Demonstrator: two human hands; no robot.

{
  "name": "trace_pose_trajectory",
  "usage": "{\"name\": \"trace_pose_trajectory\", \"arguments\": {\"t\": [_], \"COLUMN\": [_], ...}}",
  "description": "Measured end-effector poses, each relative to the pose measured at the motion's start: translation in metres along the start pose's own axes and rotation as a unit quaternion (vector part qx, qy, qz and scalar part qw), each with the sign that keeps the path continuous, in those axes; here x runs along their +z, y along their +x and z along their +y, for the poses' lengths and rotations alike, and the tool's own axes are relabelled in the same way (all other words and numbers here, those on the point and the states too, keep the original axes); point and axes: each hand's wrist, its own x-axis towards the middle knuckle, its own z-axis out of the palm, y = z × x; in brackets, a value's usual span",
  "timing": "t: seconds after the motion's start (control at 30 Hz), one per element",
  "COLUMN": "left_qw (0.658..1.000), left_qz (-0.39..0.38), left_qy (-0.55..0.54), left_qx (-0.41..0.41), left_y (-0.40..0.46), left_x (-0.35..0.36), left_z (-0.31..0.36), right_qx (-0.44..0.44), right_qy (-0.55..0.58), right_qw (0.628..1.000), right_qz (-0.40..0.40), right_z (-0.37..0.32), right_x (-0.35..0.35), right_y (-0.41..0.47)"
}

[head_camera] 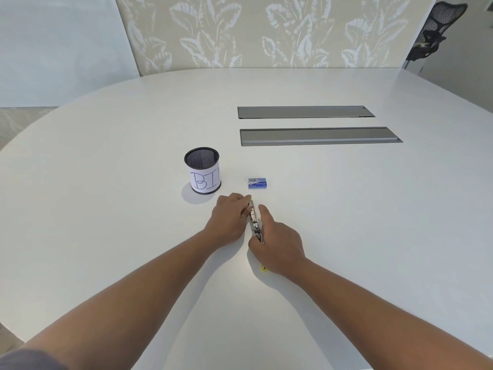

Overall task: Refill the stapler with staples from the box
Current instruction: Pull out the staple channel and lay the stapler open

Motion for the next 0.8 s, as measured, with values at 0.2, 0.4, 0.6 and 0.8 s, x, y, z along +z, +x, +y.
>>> {"name": "trace_pose_trajectory", "arguments": {"t": [0.2,0.4,0.6,0.8], "left_qw": [1.000,0.998,0.997,0.997], "left_qz": [0.005,0.041,0.063,0.062], "left_qy": [0.009,-0.035,-0.011,-0.017], "left_qx": [-0.003,0.019,0.047,0.032], "left_y": [0.002,0.006,0.004,0.006], "left_x": [0.002,0.005,0.007,0.008], "left_z": [-0.004,-0.013,-0.016,-0.016], "right_qx": [0.015,-0.009,-0.012,-0.026], "right_qy": [-0.021,0.009,0.091,0.139], "right_qw": [1.000,0.999,0.992,0.984], "right_qz": [0.003,-0.029,-0.091,-0.109], "right_z": [-0.001,0.009,0.019,0.026], "right_x": [0.005,-0.001,-0.019,-0.020], "right_y": [0.002,0.015,0.035,0.046]}}
